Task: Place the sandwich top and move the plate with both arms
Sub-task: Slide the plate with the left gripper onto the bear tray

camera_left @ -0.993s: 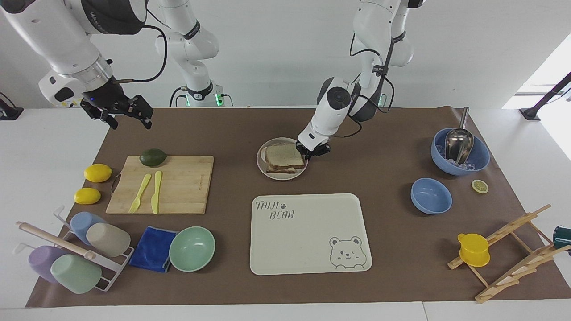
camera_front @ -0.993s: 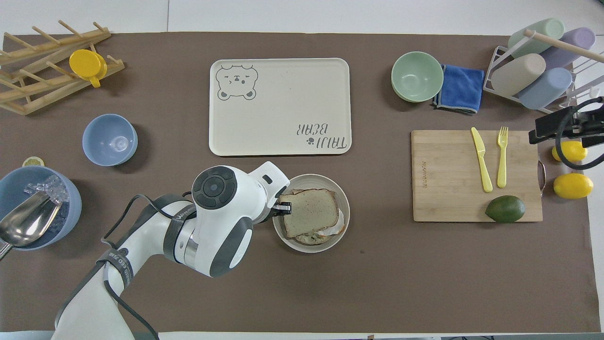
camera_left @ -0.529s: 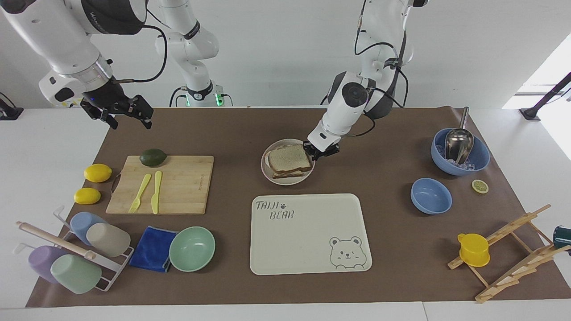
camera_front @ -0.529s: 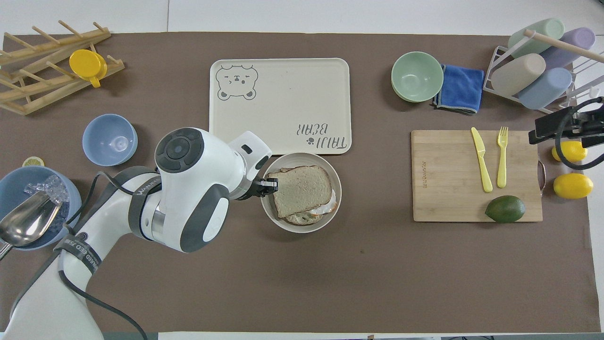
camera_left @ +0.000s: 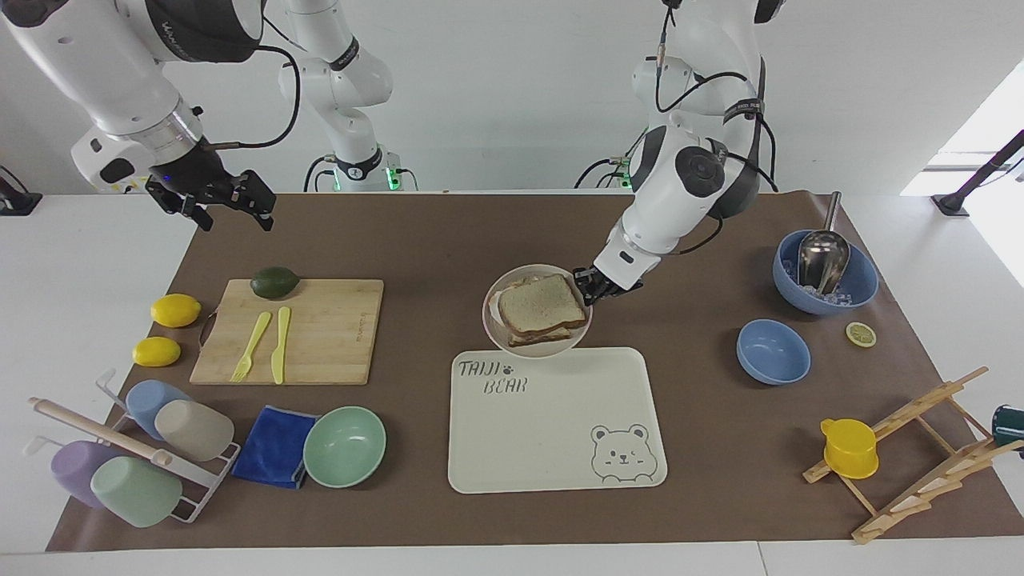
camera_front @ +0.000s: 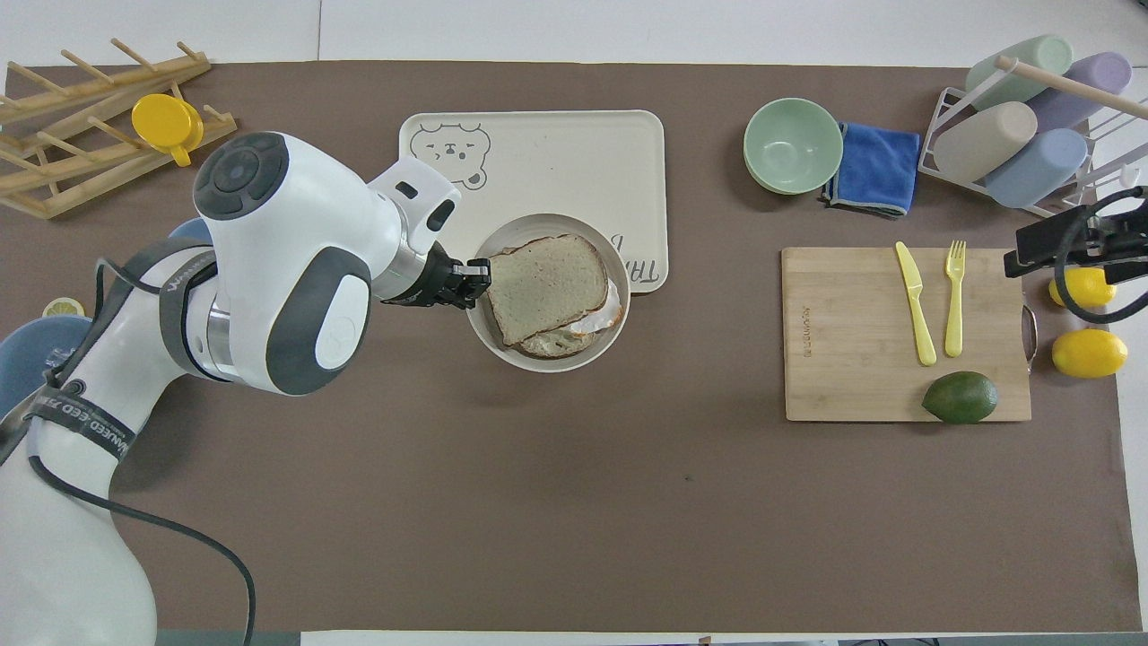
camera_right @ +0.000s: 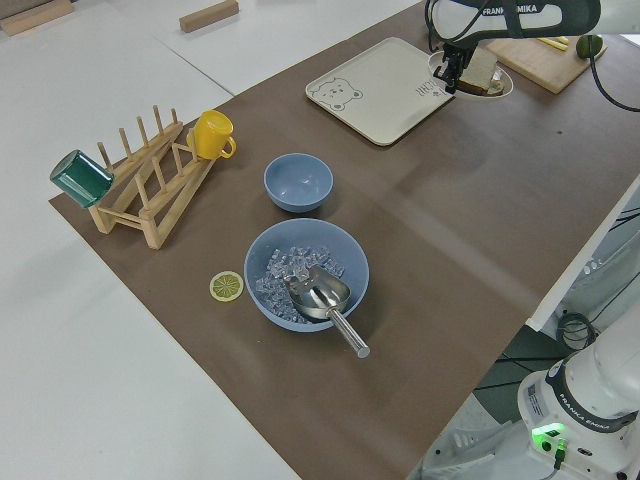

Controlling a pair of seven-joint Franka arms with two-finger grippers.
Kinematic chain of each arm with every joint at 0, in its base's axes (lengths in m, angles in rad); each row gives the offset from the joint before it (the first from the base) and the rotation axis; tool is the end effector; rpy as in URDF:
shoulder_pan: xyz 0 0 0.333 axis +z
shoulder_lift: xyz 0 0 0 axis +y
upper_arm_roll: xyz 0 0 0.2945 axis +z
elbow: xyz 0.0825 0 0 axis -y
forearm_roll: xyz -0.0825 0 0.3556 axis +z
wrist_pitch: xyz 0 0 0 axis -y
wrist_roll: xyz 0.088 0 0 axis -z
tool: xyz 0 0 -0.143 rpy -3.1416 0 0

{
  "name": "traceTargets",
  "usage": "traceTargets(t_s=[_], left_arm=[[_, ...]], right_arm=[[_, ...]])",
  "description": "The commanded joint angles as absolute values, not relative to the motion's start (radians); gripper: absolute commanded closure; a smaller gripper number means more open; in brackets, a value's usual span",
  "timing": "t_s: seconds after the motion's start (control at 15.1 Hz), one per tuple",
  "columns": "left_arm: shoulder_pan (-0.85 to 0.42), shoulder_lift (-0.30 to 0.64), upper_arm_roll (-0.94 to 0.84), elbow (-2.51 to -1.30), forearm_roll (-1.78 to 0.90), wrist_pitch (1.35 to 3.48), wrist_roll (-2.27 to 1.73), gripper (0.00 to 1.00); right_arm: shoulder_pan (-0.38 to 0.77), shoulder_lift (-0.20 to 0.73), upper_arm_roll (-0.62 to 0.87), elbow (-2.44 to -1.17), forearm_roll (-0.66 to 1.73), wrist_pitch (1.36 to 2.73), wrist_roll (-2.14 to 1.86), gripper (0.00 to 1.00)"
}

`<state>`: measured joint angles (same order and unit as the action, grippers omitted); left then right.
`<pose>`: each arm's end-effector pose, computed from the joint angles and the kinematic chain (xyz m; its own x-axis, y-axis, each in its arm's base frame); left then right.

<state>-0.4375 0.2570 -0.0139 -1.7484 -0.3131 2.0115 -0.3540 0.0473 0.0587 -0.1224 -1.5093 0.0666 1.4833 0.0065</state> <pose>0.5302 -0.2879 0.3837 0.9937 0.0218 -0.1103 0.0501 -0.9641 0.2607 0.5299 -0.0281 0.5562 0.9935 -0.0758 -0.0844 -0.0809 -0.9950 -0.0588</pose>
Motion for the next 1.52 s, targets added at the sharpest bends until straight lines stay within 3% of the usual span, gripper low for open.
traceTargets(t_s=[0.0,0.53,1.46], left_arm=[[-0.394,0.360,-0.017,-1.588,-0.370,1.925,-0.337,1.00],[-0.359,0.526,-0.012,-1.404,-0.397,1.902,-0.342,1.00],[-0.339,0.615,-0.006,-1.413,-0.383,2.112,-0.342,1.00]], right_arm=[[0.043,0.061,-0.117,-1.502,0.052,1.463,-0.012,0.00],[0.043,0.060,-0.117,-1.503,0.052,1.462,-0.012,0.00],[0.043,0.060,-0.117,-1.506,0.049,1.462,-0.011,0.00]])
